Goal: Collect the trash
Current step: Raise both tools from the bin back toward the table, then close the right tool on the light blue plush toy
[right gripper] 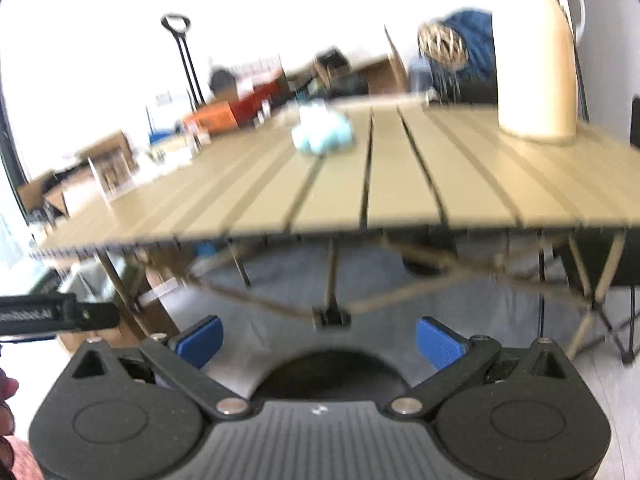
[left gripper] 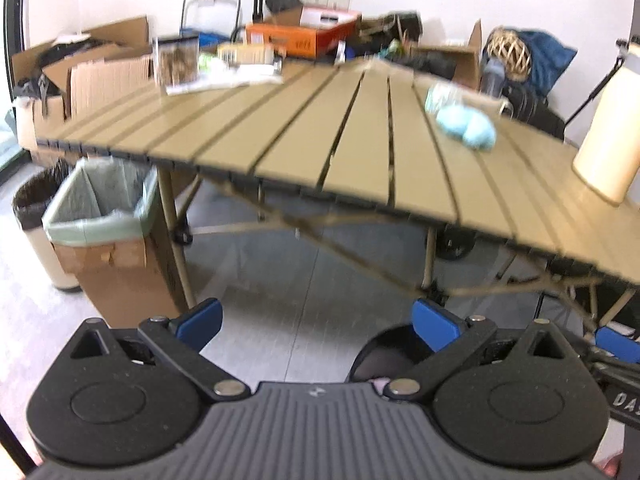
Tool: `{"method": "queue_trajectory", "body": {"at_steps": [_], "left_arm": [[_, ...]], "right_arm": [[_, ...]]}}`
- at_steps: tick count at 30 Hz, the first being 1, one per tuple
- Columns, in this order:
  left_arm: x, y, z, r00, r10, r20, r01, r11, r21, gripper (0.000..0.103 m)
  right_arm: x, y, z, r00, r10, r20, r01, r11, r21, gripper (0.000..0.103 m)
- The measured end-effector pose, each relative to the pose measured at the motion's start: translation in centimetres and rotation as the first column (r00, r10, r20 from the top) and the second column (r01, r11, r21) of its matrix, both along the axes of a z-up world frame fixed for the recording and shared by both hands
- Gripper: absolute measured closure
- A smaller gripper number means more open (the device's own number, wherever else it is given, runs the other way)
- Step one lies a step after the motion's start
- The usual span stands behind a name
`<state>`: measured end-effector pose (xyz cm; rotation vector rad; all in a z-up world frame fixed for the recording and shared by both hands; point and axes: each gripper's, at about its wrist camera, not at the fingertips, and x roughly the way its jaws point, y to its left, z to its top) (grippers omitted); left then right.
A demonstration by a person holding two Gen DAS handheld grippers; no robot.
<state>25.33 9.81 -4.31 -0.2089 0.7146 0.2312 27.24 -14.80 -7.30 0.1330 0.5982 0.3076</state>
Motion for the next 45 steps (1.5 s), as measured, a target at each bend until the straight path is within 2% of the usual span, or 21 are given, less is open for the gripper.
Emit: {"method": "queue_trajectory", "body": {"at_steps": [4, 10, 19, 22, 25, 30, 37, 45], "left_arm": [[0.4, -0.4, 2.3, 0.999, 0.001, 0.048, -0.001, 1.0, 0.011, 0.0], [1.8, -0.9, 5.1, 0.995, -0.002, 0.104, -0.001, 1.0, 0.026, 0.0], [6.1, -0.8, 7.3, 0.99, 0.011, 0.144, -0.018, 0.999, 0.047, 0.0], [8.2, -0.3, 7.5, 0.99, 0.025, 0.139, -0.033, 0.998, 0.053, 0.0], [10.3, 0.0, 7.5, 0.991, 0.034, 0.129, -0.043, 0.997, 0.067, 0.0], [14.5, 0.8, 7.7, 0.992, 0.057, 0.116, -0.067, 0.994, 0.091, 0.0], [19.4, 1.6, 7.5, 0.993, 0.068, 0.099, -0.077, 0.992, 0.095, 0.0], [22.4, 2.1, 6.9, 0.994, 0.074, 0.076, -0.084, 0.987, 0.138, 0.0]], "right_arm": [[0.8, -0.8, 2.9, 0.996, -0.019, 0.086, 0.017, 0.999, 0.031, 0.0], [3.6, -1.2, 6.1, 0.986, -0.056, 0.157, 0.049, 0.998, 0.047, 0.0], [8.9, 0.0, 8.2, 0.962, -0.085, 0.258, 0.072, 0.996, 0.059, 0.0], [11.9, 0.6, 8.2, 0.961, -0.084, 0.265, 0.058, 0.993, 0.107, 0.0], [14.9, 1.0, 7.8, 0.966, -0.088, 0.243, 0.051, 0.987, 0.155, 0.0], [20.3, 2.2, 7.4, 0.983, -0.076, 0.169, 0.046, 0.983, 0.177, 0.0], [27.5, 4.6, 5.9, 0.998, -0.031, 0.063, 0.024, 0.994, 0.102, 0.0], [31.7, 7.7, 4.5, 0.999, -0.033, 0.011, 0.033, 0.999, -0.027, 0.0]]}}
